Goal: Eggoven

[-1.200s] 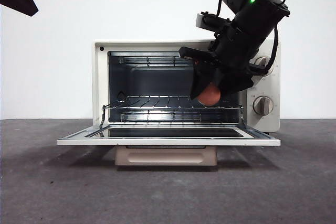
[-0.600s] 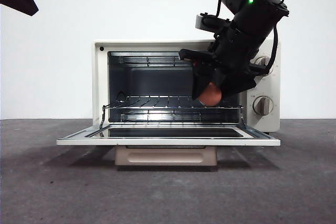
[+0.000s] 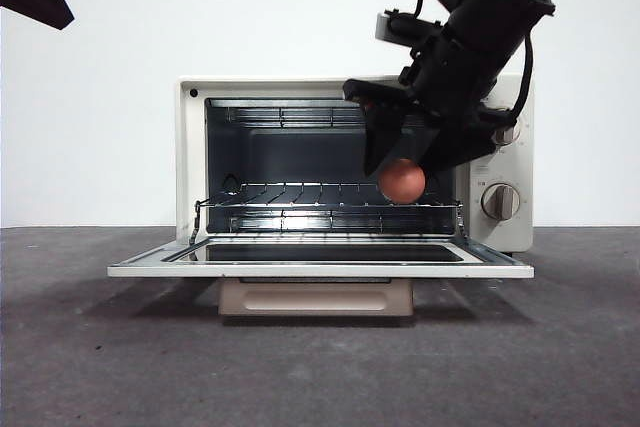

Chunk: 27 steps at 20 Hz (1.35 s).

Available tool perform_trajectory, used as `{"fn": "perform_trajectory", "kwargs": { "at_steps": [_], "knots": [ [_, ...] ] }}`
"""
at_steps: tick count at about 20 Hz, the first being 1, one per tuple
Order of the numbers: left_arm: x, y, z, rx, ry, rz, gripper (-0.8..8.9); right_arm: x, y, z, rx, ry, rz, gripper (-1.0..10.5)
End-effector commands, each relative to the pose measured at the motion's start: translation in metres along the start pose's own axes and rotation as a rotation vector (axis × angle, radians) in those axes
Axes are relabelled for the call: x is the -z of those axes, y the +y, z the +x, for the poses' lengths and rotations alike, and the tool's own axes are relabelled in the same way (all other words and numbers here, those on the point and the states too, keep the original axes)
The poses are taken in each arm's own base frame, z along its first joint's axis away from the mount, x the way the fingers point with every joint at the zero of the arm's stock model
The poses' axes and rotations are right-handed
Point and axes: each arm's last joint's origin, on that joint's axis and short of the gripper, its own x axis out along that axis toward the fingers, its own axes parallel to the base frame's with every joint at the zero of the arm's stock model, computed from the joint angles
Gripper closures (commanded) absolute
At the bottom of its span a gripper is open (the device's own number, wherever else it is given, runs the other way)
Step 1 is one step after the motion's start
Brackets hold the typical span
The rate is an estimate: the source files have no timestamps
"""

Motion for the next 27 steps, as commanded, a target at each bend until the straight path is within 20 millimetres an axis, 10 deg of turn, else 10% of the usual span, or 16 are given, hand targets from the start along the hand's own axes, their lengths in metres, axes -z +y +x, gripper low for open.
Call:
{"fn": "perform_trajectory", "kwargs": {
  "at_steps": [1, 11, 27],
  "knots": [
    [-0.003, -0.001, 0.000, 0.007, -0.010, 0.004, 8.07, -0.007, 0.003, -0.003, -0.005, -0.019, 0.011, 6.3],
    [-0.007, 0.000, 0.003, 0.009, -0.048, 0.008, 8.07, -0.020, 0.016, -0.042, -0.044, -0.083, -0.002, 6.3],
    [0.016, 0.107, 0.125, 0.056, 0.087, -0.316, 8.07, -0.002, 0.025, -0.239, -0.155, -0.209, -0.066, 6.3]
  ]
}}
